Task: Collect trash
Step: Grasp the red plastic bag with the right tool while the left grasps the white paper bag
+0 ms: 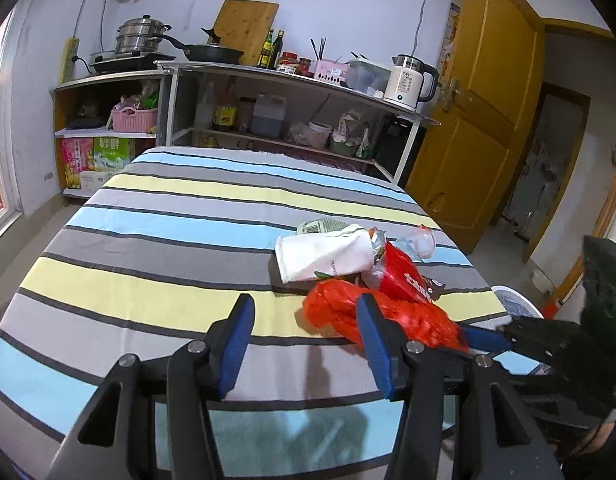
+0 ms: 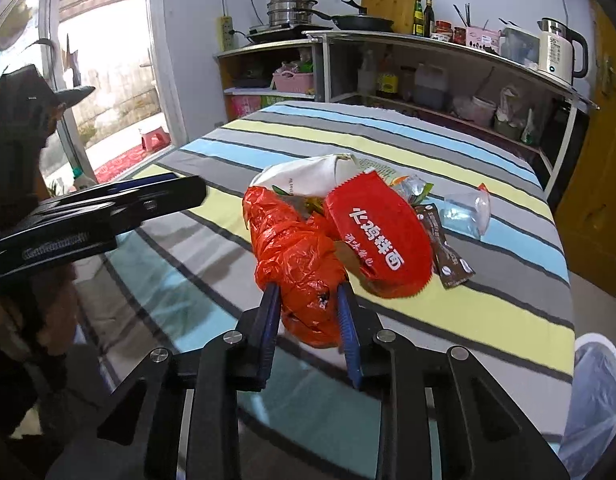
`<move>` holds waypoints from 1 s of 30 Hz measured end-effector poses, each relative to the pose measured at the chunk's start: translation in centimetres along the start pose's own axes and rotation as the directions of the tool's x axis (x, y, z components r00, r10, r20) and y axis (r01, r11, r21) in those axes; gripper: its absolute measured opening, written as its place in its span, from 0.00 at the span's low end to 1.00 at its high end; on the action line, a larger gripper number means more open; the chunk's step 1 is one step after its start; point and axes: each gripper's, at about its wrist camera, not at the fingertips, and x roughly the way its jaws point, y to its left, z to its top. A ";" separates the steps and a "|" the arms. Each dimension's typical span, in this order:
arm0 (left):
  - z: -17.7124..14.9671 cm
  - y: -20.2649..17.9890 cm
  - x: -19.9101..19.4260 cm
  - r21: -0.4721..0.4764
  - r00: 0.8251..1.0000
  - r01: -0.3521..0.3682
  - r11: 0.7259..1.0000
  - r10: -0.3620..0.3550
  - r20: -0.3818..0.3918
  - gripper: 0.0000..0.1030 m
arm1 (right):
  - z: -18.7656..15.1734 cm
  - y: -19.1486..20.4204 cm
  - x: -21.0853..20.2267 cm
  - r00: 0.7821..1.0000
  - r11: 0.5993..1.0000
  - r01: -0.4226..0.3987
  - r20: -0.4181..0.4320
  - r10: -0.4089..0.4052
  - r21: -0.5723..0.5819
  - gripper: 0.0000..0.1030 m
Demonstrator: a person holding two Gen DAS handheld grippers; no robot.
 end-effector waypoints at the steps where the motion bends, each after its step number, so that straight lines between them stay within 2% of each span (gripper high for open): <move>1: 0.1 -0.1 0.2 0.002 1.000 -0.001 1.000 0.001 -0.003 0.55 | -0.1 -0.1 -0.3 1.000 1.000 0.002 0.003 -0.002 0.007 0.28; 6: 0.8 -0.7 1.5 0.013 1.000 0.002 1.000 -0.002 -0.013 0.62 | -0.8 -1.3 -2.7 0.999 0.997 0.014 0.040 -0.017 0.073 0.28; 12: 1.8 -0.5 4.2 -0.026 0.998 -0.005 1.000 0.004 -0.061 0.69 | -1.1 -2.9 -4.8 0.995 0.989 0.044 0.080 -0.056 0.139 0.28; 17: 2.2 -0.4 6.1 -0.054 0.995 -0.002 0.999 -0.003 -0.098 0.74 | -1.1 -3.8 -5.6 0.992 0.984 0.054 0.101 -0.072 0.172 0.28; 24: 3.5 -1.1 7.8 -0.050 0.995 -0.015 0.999 0.010 -0.096 0.82 | -1.1 -4.5 -5.6 0.992 0.982 0.041 0.114 -0.063 0.187 0.28; 30: 3.6 -1.4 9.6 -0.053 0.990 -0.035 0.998 0.027 -0.140 0.83 | -1.4 -5.1 -5.7 0.991 0.979 0.040 0.116 -0.064 0.199 0.28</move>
